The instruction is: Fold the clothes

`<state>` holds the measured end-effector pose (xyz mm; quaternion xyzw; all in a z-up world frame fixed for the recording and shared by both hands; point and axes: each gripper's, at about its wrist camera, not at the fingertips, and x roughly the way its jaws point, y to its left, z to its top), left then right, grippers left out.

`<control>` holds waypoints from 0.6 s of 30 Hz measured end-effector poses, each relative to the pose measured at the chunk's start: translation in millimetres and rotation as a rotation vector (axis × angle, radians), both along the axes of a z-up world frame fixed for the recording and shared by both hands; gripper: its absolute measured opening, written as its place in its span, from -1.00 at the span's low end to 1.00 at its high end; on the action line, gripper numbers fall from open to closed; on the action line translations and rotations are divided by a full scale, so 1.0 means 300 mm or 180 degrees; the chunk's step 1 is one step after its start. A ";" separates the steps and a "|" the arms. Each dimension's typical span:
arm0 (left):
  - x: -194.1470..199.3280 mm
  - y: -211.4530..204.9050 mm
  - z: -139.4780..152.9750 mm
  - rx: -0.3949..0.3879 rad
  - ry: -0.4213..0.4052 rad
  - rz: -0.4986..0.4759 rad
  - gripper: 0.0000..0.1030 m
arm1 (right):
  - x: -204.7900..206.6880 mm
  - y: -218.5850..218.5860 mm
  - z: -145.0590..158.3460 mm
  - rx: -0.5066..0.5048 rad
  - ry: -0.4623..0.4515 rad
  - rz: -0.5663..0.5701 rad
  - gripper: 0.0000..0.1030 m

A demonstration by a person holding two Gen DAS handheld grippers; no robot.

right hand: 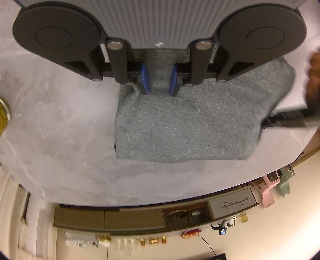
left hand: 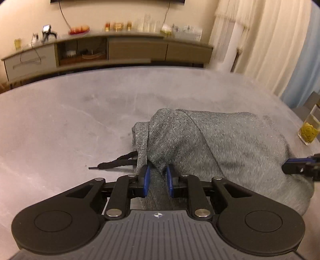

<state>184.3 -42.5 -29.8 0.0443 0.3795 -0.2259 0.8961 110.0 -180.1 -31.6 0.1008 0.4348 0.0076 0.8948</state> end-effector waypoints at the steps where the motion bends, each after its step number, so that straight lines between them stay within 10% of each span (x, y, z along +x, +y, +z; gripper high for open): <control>1: -0.003 0.000 -0.014 0.0033 -0.0014 -0.0007 -0.62 | 0.000 -0.004 0.000 0.0016 0.0005 0.0007 -0.57; 7: -0.165 0.083 0.165 -0.0279 -0.0330 -0.0140 -0.63 | -0.164 -0.024 0.109 0.0018 -0.0599 -0.0015 -0.54; 11: -0.240 0.028 0.037 0.0151 -0.0073 -0.0391 -0.60 | -0.134 0.028 0.019 -0.0073 -0.0155 0.0201 -0.59; 18: -0.306 0.052 0.038 -0.0163 -0.0074 -0.0303 -0.62 | -0.154 0.030 0.029 -0.0063 -0.0285 0.0076 -0.55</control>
